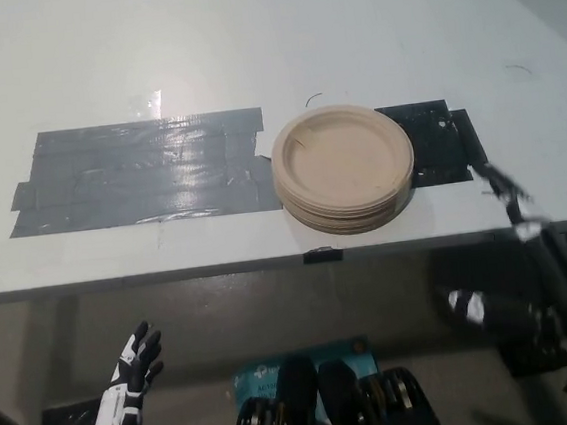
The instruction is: A stack of plates is kept in the middle of the desk close to the robot and the robot grabs the stack with its right hand, picks it up and hands it to a person.
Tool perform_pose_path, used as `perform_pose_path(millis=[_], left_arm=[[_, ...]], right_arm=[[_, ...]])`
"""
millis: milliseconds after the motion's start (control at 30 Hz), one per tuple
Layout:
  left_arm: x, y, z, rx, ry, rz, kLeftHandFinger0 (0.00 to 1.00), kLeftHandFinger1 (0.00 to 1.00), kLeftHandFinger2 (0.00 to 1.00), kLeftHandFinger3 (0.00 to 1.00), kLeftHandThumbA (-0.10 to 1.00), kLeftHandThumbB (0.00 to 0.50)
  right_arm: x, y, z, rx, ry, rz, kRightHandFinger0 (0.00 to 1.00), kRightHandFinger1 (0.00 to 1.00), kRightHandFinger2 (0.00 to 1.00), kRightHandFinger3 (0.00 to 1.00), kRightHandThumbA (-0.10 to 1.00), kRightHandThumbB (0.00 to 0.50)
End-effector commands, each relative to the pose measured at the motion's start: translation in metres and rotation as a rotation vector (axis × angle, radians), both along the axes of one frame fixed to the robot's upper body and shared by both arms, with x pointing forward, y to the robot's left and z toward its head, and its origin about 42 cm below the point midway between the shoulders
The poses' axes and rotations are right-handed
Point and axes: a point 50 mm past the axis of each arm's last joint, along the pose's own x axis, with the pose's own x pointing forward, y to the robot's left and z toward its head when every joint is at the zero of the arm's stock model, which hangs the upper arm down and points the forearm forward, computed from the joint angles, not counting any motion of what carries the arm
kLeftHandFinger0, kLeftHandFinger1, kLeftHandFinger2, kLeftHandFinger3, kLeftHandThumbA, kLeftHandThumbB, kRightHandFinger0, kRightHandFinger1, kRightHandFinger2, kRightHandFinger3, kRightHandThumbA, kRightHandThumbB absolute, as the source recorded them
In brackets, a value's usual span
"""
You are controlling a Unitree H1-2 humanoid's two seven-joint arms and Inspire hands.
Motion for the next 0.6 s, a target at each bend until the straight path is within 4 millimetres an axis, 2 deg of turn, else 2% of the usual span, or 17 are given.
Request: perform_pose_path(millis=[0,33,100,200,267,367,500,567], left_arm=[[0.002,0.0,0.013,0.014,-0.064,-0.004,1.0,1.0,1.0,1.0,1.0,0.0],[0.003,0.0,0.013,0.016,-0.064,-0.004,1.0,1.0,1.0,1.0,1.0,0.0],[0.003,0.0,0.014,0.02,-0.066,-0.007,1.0,1.0,1.0,1.0,1.0,0.0],[0.003,0.0,0.014,0.017,-0.067,-0.006,1.0,1.0,1.0,1.0,1.0,0.0],[0.002,0.0,0.013,0.019,-0.066,-0.006,1.0,1.0,1.0,1.0,1.0,0.0],[0.004,0.0,0.014,0.028,-0.07,-0.009,1.0,1.0,1.0,1.0,1.0,0.0],[0.005,-0.001,0.014,0.028,-0.07,-0.009,1.0,1.0,1.0,1.0,1.0,0.0],[0.007,-0.001,0.015,0.025,-0.073,-0.011,1.0,1.0,1.0,1.0,1.0,0.0]], right_arm=[[0.023,-0.006,0.028,-0.189,-0.008,0.02,1.0,1.0,1.0,1.0,0.98,0.353],[0.03,-0.007,0.032,-0.216,-0.006,0.023,1.0,1.0,1.0,1.0,0.99,0.392],[0.048,-0.008,0.04,-0.301,-0.017,0.01,1.0,1.0,1.0,1.0,1.0,0.41],[0.069,-0.006,0.041,-0.354,-0.024,0.017,1.0,1.0,1.0,1.0,0.98,0.414],[0.075,-0.005,0.042,-0.379,-0.019,0.016,1.0,1.0,1.0,1.0,0.96,0.414],[0.095,0.001,0.046,-0.458,-0.031,0.003,1.0,1.0,1.0,1.0,0.9,0.411],[0.111,0.005,0.047,-0.512,-0.04,-0.005,1.0,1.0,1.0,1.0,0.88,0.43],[0.12,0.009,0.048,-0.538,-0.044,-0.009,1.0,1.0,1.0,1.0,0.91,0.439]])
